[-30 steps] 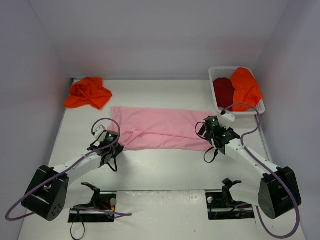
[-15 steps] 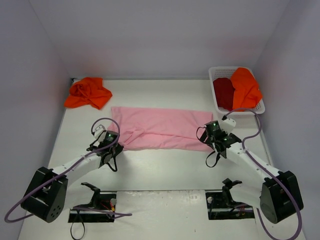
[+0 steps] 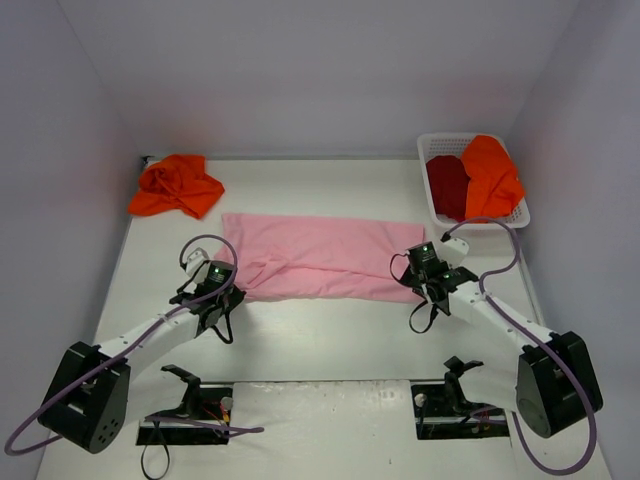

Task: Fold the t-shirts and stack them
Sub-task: Fold the tshirt

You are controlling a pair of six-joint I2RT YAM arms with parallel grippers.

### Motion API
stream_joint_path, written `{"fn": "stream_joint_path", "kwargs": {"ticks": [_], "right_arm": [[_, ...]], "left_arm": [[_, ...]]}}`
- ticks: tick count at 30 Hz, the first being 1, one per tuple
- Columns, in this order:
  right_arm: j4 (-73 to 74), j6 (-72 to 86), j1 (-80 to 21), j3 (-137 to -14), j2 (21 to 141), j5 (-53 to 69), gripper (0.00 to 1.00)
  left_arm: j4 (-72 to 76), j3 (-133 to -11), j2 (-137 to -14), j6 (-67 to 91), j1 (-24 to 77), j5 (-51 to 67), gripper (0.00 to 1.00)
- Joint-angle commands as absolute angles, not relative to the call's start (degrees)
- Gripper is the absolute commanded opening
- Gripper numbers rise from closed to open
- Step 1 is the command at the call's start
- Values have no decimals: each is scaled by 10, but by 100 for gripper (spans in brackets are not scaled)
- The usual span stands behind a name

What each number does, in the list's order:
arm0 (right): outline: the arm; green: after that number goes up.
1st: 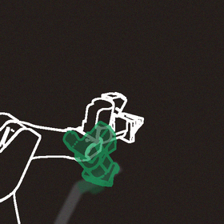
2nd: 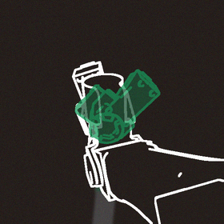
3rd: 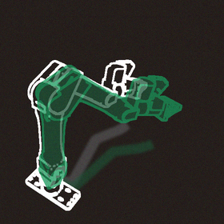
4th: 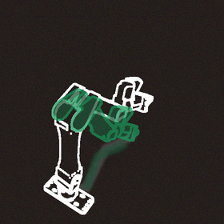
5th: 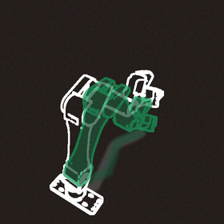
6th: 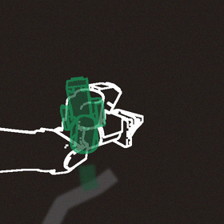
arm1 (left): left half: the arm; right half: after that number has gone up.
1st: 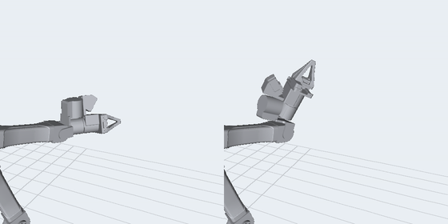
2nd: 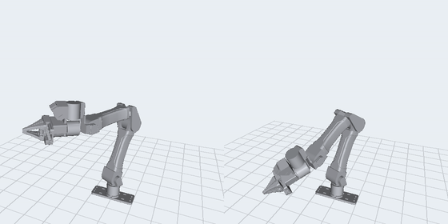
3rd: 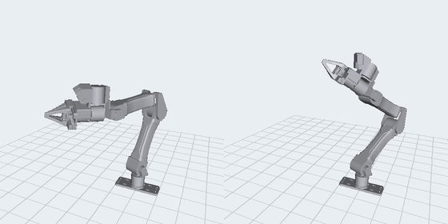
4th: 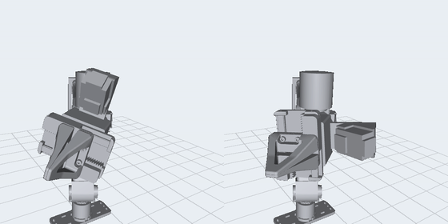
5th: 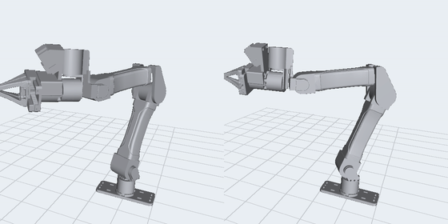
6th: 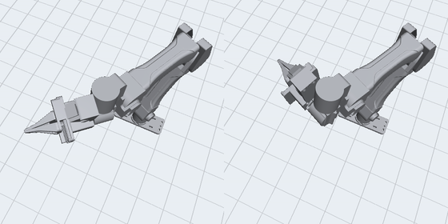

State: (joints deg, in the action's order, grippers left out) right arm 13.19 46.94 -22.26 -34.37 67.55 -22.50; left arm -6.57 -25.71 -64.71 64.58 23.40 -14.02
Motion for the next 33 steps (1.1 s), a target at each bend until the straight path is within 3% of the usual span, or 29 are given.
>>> {"fn": "stream_joint_path", "kwargs": {"ticks": [1, 15, 33], "right_arm": [[127, 482, -229, -352, 687, -241, 65], [125, 503, -269, -344, 712, -239, 55], [129, 538, -301, -337, 734, -243, 53]], "left_arm": [[-53, -288, -647, 635, 228, -154, 0], [-43, -287, -653, 632, 220, -153, 0], [-49, -286, -645, 621, 207, -149, 0]]}}
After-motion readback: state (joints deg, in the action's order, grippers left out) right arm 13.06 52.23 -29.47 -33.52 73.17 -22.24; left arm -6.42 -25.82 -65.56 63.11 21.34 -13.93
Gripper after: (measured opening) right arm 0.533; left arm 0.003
